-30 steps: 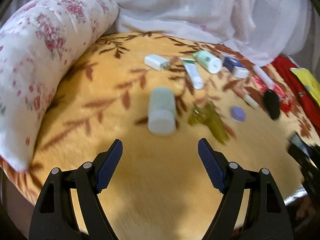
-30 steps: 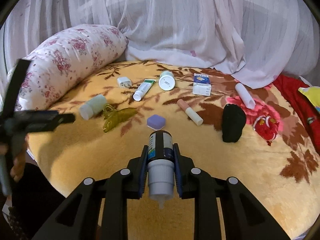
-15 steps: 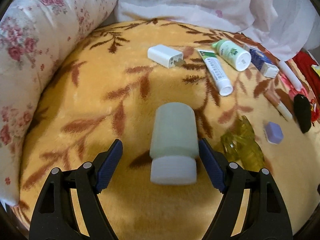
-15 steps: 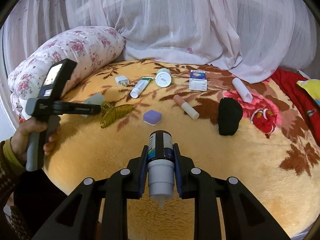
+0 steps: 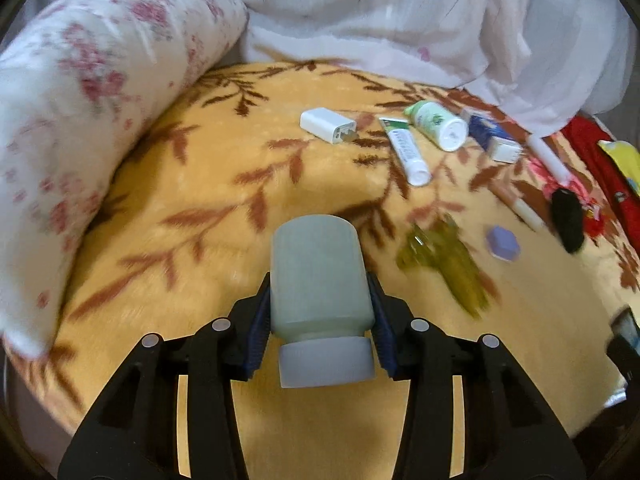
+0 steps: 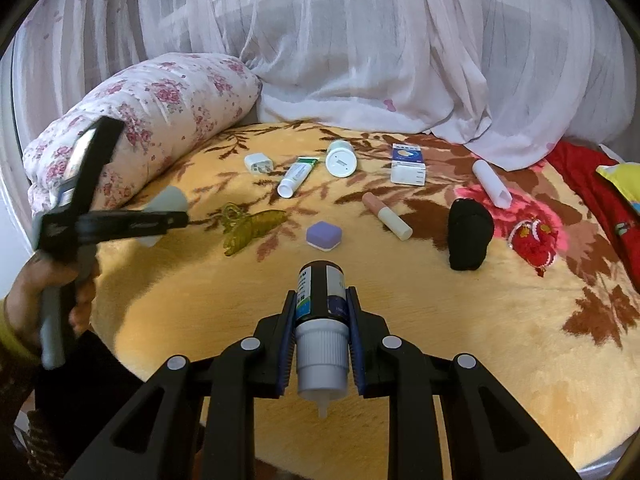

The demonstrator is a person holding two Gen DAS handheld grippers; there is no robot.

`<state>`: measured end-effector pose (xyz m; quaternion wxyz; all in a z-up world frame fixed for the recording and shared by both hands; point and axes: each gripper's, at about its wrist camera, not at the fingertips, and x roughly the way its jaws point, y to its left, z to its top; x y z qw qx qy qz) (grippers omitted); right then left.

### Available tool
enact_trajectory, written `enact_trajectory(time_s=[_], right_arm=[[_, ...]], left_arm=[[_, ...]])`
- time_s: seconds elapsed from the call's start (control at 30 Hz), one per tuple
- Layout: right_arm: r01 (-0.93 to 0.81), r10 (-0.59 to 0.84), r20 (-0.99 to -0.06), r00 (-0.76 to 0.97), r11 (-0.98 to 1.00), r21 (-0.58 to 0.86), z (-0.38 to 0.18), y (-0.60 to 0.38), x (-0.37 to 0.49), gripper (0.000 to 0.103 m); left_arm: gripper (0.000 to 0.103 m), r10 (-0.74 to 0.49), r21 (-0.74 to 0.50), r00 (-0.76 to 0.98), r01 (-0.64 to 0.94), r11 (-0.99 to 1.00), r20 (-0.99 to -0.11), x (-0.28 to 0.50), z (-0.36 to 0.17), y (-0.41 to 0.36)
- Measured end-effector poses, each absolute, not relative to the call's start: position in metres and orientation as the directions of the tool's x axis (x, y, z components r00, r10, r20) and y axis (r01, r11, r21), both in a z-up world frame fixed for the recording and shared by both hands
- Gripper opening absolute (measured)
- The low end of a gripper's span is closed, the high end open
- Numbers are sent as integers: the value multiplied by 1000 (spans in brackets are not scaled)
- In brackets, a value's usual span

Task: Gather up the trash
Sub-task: 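Grasp the white round jar with the left tool, then carry the jar and dropper bottle to the orange bin and release both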

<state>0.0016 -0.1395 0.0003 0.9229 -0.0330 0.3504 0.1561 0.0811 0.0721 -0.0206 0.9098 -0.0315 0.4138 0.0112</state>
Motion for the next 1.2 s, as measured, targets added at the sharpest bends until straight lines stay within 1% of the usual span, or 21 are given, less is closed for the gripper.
enact_trajectory(time_s=[0.1, 0.27, 0.4, 0.5, 0.73, 0.87, 0.9, 0.93, 0.97, 1.03, 1.2], right_arm=[[-323, 280, -667, 690, 944, 63, 2, -137, -12, 23], [-336, 291, -712, 639, 938, 82, -5, -136, -48, 23], [-332, 299, -767, 568, 936, 119, -20, -139, -81, 23], [-331, 289, -798, 529, 936, 119, -33, -141, -103, 23], [-321, 300, -847, 438, 933, 164, -58, -144, -129, 23], [-325, 286, -868, 405, 933, 156, -68, -141, -136, 24], [-324, 284, -871, 400, 933, 156, -70, -142, -137, 27], [-323, 281, -875, 393, 934, 154, -72, -142, -137, 47], [-311, 267, -873, 407, 940, 142, -71, -144, -139, 60], [-308, 256, -871, 418, 943, 130, -71, -147, -139, 62], [-274, 238, -860, 451, 954, 120, -66, -158, -134, 65]], left_arm=[[43, -36, -59, 657, -12, 998, -753, 46, -12, 64], [43, -130, -76, 642, 111, 991, -756, -18, -9, 38], [43, -217, -126, 568, 195, 973, -794, -60, -27, 19], [43, -255, -143, 507, 250, 958, -823, -83, -44, 4], [43, -270, -145, 413, 311, 939, -870, -111, -77, -17], [43, -276, -149, 375, 334, 931, -885, -118, -84, -22], [43, -274, -148, 370, 334, 931, -888, -120, -84, -22], [48, -268, -143, 370, 332, 932, -890, -120, -83, -22], [61, -255, -131, 376, 325, 937, -891, -120, -82, -21], [74, -239, -117, 400, 306, 945, -885, -120, -77, -17], [75, -229, -111, 417, 287, 951, -880, -116, -70, -9]])
